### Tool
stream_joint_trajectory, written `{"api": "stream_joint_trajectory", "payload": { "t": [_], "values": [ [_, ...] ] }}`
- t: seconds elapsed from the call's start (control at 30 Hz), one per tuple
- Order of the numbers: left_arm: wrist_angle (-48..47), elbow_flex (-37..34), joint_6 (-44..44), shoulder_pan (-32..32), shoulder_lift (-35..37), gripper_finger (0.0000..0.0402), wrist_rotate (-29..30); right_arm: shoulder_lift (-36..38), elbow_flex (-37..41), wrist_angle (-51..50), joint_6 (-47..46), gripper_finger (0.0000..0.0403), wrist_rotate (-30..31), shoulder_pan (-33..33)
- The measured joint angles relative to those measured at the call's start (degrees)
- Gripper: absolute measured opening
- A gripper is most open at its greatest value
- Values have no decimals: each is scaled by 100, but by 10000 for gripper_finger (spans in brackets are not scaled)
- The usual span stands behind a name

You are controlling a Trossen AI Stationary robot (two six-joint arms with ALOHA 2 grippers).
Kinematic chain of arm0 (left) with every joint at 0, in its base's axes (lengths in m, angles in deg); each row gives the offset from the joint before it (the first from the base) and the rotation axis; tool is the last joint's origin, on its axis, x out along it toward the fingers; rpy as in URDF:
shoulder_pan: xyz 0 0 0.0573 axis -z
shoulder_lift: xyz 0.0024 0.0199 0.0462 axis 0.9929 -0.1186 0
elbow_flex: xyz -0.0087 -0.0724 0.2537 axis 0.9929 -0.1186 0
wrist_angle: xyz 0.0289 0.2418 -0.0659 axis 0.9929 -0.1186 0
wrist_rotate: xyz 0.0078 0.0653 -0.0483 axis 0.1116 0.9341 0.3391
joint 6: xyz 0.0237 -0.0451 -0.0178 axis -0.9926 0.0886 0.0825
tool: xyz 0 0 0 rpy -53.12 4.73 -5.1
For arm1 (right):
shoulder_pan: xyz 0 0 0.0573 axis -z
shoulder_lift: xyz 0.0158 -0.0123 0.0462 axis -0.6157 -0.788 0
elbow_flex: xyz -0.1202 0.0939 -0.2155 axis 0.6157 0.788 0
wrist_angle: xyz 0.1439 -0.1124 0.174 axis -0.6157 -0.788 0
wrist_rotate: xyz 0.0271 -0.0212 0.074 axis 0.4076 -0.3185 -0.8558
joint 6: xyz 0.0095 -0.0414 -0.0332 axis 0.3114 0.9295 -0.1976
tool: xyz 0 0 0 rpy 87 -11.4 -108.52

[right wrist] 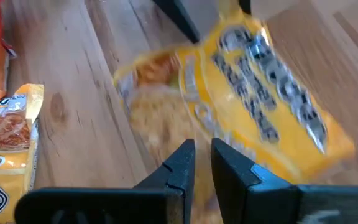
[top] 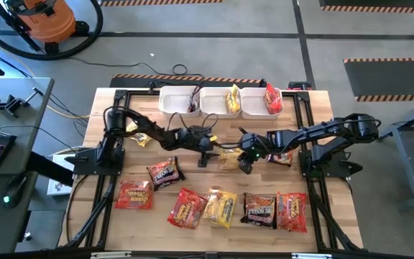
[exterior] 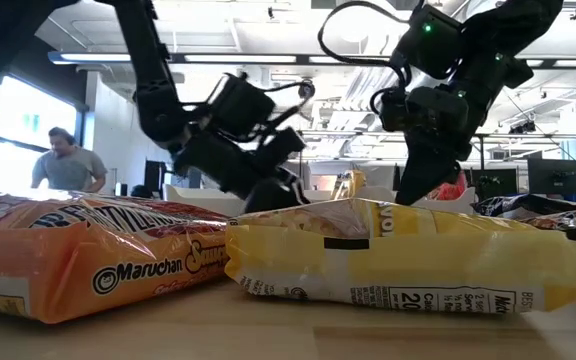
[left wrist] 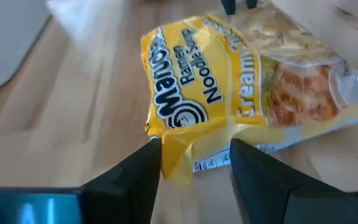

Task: Sort Maruchan noodles
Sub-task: Put the yellow noodle into the center white bin

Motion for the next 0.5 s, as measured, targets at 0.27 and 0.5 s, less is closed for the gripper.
{"api": "stream_joint_trajectory", "payload": {
  "t": [0.27,0.5],
  "values": [
    [-228,620,-165,32,-464,123,-212,0,0,126,66,48,52,-2],
    [92,598,-541,43,-381,8,-124,159,-316,-494,566,94,119,1]
  ]
}}
